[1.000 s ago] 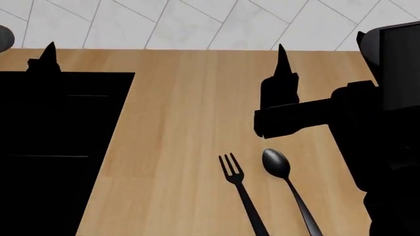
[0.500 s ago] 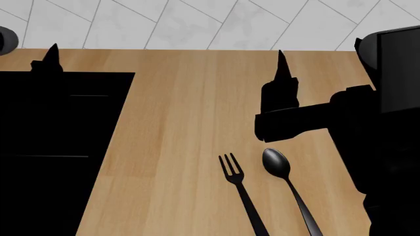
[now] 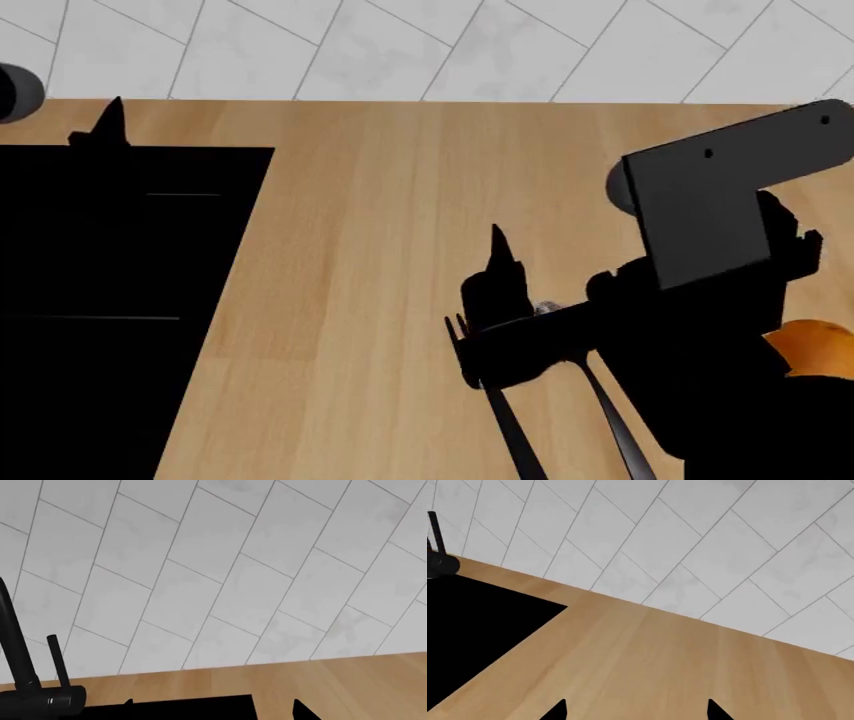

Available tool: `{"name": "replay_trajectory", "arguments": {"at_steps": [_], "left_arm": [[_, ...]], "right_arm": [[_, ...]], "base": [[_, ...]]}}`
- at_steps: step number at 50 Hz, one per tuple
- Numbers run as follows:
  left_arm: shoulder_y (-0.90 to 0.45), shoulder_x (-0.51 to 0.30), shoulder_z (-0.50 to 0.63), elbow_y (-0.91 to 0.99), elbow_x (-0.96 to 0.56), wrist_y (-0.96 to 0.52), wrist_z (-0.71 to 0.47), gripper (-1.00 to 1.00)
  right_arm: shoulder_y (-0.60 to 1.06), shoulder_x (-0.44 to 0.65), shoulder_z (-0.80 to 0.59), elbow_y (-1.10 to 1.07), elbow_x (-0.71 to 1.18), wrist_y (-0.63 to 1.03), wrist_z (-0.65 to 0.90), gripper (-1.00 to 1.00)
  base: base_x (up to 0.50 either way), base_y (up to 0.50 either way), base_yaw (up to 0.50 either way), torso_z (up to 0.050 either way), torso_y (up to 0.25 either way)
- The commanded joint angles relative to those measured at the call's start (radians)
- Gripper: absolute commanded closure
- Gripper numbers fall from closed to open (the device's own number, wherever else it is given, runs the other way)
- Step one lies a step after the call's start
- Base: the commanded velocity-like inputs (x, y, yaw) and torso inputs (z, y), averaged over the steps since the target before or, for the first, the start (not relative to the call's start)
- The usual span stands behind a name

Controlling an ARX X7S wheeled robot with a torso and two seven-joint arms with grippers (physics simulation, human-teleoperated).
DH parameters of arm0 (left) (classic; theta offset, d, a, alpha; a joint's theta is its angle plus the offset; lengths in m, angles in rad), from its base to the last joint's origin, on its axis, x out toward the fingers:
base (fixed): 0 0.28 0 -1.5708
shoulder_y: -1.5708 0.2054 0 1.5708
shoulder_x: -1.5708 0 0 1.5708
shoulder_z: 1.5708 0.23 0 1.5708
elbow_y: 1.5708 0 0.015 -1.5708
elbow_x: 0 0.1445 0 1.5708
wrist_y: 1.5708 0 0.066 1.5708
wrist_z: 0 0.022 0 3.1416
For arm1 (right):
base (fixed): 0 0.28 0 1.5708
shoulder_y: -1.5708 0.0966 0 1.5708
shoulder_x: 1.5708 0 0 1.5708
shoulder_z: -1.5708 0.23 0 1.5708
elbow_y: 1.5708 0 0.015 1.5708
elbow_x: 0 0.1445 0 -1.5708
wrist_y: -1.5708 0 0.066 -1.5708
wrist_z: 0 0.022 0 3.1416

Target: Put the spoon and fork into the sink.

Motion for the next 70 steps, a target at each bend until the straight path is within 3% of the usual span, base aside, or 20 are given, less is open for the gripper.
{"name": "replay_trajectory", "arguments": {"at_steps": [1, 28, 43, 56, 70], "left_arm": [[0.01, 0.009, -0.019, -0.011, 0.009, 0.008, 0.02, -1.0], [0.013, 0.006, -0.003, -0.029, 0.007, 0.025, 0.014, -1.0], [0.022, 0.008, 0.002, -0.046, 0.005, 0.043, 0.012, -1.0], [0.033, 0.008, 0.0, -0.054, 0.001, 0.055, 0.011, -1.0], [0.042, 0.004, -0.004, -0.045, -0.005, 0.054, 0.005, -1.0]], "right_arm": [[-0.022, 0.02, -0.031, 0.059, 0.249, 0.002, 0.19, -1.0], [-0.187, 0.069, -0.102, 0.053, 0.5, -0.067, 0.454, -1.0], [-0.245, 0.07, -0.13, 0.073, 0.483, -0.112, 0.476, -1.0], [-0.174, 0.05, -0.246, 0.112, 0.399, -0.087, 0.469, -1.0], [-0.219, 0.055, -0.312, 0.185, 0.303, -0.141, 0.381, -1.0]], "base": [[0.0, 0.0, 0.0, 0.0, 0.0], [0.0, 0.0, 0.0, 0.0, 0.0], [0.0, 0.0, 0.0, 0.0, 0.0], [0.0, 0.0, 0.0, 0.0, 0.0], [0.0, 0.0, 0.0, 0.0, 0.0]]}}
